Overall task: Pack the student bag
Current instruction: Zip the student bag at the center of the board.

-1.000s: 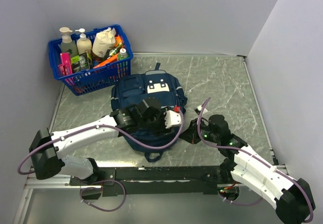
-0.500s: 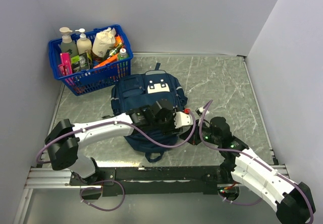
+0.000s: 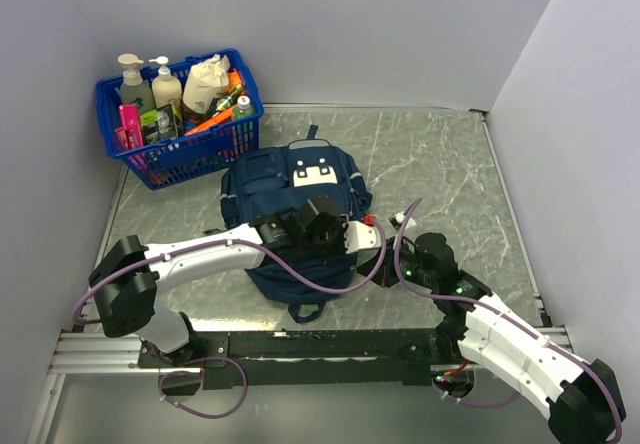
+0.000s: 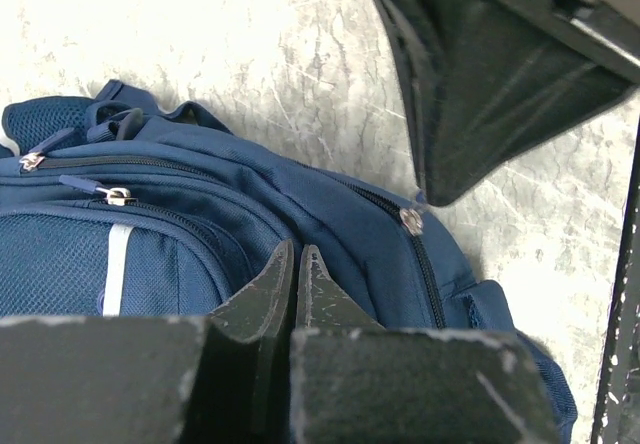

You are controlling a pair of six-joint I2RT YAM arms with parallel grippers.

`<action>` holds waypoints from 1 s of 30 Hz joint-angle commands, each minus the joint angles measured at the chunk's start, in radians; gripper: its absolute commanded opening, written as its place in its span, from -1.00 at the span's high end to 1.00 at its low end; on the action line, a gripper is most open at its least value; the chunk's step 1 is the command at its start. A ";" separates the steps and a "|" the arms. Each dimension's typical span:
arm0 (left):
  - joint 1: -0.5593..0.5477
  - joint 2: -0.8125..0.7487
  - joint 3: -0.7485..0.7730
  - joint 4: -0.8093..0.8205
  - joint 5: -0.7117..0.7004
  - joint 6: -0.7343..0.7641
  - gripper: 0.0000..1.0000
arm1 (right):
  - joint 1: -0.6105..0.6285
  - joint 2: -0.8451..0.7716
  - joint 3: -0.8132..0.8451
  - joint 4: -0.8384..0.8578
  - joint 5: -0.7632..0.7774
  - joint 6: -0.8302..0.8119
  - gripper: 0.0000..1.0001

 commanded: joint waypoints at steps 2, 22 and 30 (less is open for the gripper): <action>-0.021 -0.057 -0.027 -0.077 0.140 0.023 0.98 | 0.006 0.046 0.002 0.035 0.196 0.061 1.00; -0.056 -0.238 -0.041 -0.291 0.278 0.164 0.98 | -0.009 0.260 0.066 0.178 0.468 0.086 1.00; -0.056 -0.295 -0.092 -0.306 0.287 0.183 0.98 | -0.016 0.404 0.101 0.298 0.578 0.098 1.00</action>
